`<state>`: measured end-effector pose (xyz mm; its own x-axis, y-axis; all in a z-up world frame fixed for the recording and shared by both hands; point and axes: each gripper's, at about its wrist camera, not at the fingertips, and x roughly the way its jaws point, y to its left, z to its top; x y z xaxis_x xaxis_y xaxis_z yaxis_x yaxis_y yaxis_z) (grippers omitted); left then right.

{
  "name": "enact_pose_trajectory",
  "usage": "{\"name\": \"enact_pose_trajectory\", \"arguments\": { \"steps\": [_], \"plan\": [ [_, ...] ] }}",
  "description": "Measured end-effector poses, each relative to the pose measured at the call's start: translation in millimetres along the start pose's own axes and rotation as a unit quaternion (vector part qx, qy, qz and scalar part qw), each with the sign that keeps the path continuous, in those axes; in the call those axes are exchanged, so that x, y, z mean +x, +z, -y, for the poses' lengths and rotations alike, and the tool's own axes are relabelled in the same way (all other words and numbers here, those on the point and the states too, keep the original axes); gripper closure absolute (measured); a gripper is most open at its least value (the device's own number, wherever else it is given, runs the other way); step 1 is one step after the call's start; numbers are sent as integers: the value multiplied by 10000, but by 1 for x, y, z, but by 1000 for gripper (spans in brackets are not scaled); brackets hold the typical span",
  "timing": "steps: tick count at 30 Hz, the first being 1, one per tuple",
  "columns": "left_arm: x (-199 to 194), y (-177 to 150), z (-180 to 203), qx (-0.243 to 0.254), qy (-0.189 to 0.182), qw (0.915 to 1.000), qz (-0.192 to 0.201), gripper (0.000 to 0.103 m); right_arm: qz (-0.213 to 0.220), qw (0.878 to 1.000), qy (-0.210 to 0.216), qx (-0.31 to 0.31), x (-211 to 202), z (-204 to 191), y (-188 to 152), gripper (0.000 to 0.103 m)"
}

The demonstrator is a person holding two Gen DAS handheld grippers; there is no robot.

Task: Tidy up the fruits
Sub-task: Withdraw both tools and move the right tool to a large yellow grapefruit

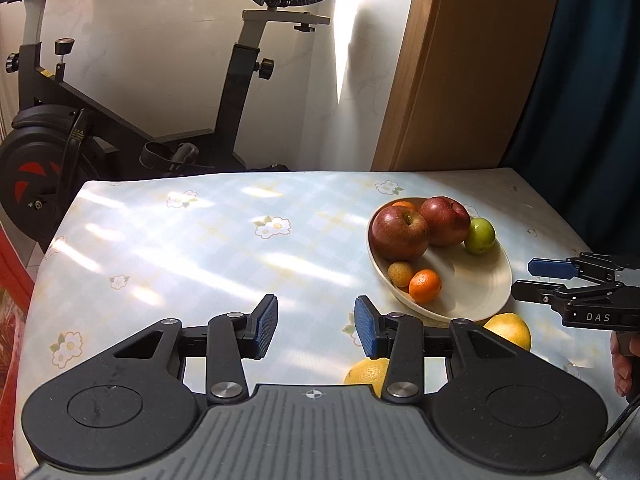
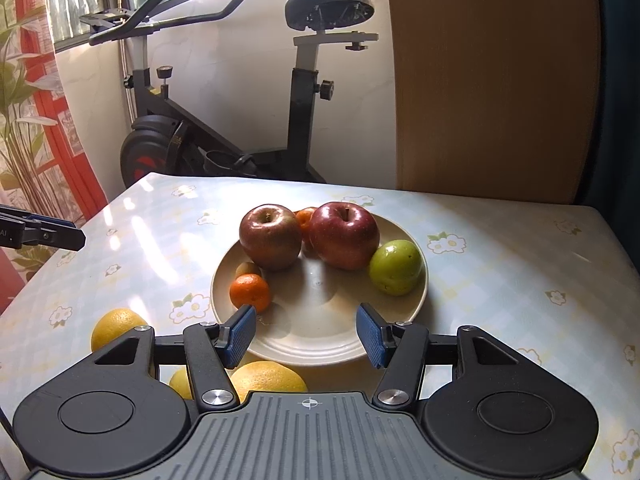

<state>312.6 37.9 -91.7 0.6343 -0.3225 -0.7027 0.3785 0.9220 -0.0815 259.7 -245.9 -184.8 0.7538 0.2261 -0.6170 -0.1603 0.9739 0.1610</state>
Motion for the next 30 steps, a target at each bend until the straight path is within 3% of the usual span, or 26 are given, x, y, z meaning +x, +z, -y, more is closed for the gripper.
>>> {"name": "enact_pose_trajectory", "arguments": {
  "steps": [14, 30],
  "plan": [
    [-31, -4, -62, -76, 522, 9982, 271, 59, -85, 9999, 17, 52, 12, -54, 1, 51],
    [-22, -33, -85, -278, 202, 9993, 125, 59, -604, 9964, 495, -333, 40, -117, 0, 43]
  ]
}}
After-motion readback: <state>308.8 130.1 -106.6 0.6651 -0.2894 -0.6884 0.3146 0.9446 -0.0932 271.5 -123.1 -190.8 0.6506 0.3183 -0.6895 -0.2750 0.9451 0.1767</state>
